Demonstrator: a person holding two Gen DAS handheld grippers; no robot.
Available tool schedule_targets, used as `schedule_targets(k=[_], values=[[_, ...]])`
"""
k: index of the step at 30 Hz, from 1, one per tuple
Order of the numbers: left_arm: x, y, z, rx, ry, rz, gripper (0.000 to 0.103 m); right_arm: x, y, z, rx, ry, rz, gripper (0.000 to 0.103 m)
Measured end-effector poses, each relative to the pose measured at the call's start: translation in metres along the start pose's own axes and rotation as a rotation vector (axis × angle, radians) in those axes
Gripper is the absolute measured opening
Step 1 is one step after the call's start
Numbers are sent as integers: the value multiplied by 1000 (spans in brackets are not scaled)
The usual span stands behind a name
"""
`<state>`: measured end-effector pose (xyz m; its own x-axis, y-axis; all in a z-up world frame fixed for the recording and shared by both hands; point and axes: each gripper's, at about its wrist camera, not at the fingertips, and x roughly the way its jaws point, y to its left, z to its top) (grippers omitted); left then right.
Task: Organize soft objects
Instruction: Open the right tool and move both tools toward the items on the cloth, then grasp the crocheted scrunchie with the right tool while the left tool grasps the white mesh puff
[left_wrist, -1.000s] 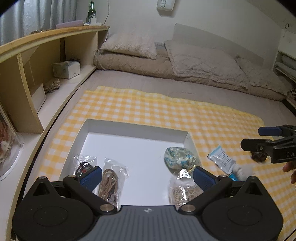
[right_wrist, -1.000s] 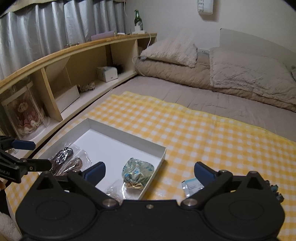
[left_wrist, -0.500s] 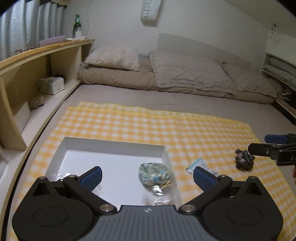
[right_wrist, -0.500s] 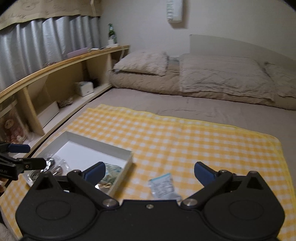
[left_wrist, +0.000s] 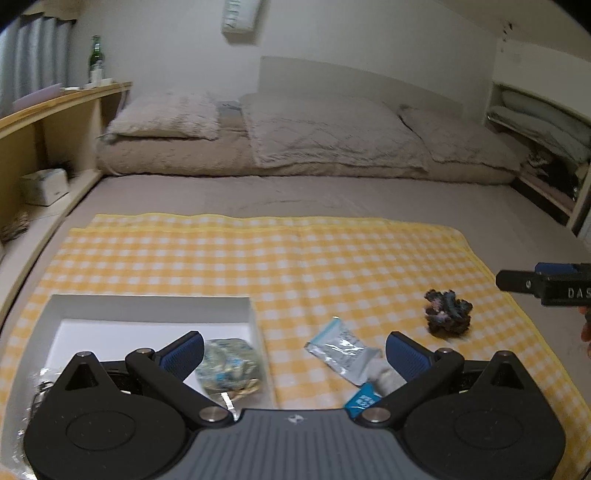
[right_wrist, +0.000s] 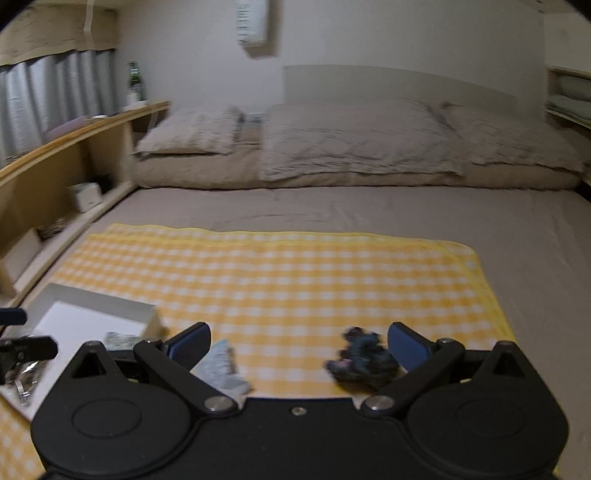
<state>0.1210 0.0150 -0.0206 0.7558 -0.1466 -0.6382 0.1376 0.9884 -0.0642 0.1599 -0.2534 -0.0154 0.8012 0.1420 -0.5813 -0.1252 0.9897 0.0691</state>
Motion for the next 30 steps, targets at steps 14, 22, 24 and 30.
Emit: schedule_targets(k=[14, 22, 24, 30], values=[[68, -63, -11, 178, 72, -92, 103, 39, -61, -12, 91, 34, -122, 103], [100, -88, -25, 332, 131, -185, 103, 73, -71, -14, 125, 96, -141, 103], [109, -93, -29, 375, 156, -213, 103, 82, -72, -14, 150, 114, -151, 103], [136, -105, -41, 471, 233, -235, 103, 113, -81, -15, 220, 169, -188, 103]])
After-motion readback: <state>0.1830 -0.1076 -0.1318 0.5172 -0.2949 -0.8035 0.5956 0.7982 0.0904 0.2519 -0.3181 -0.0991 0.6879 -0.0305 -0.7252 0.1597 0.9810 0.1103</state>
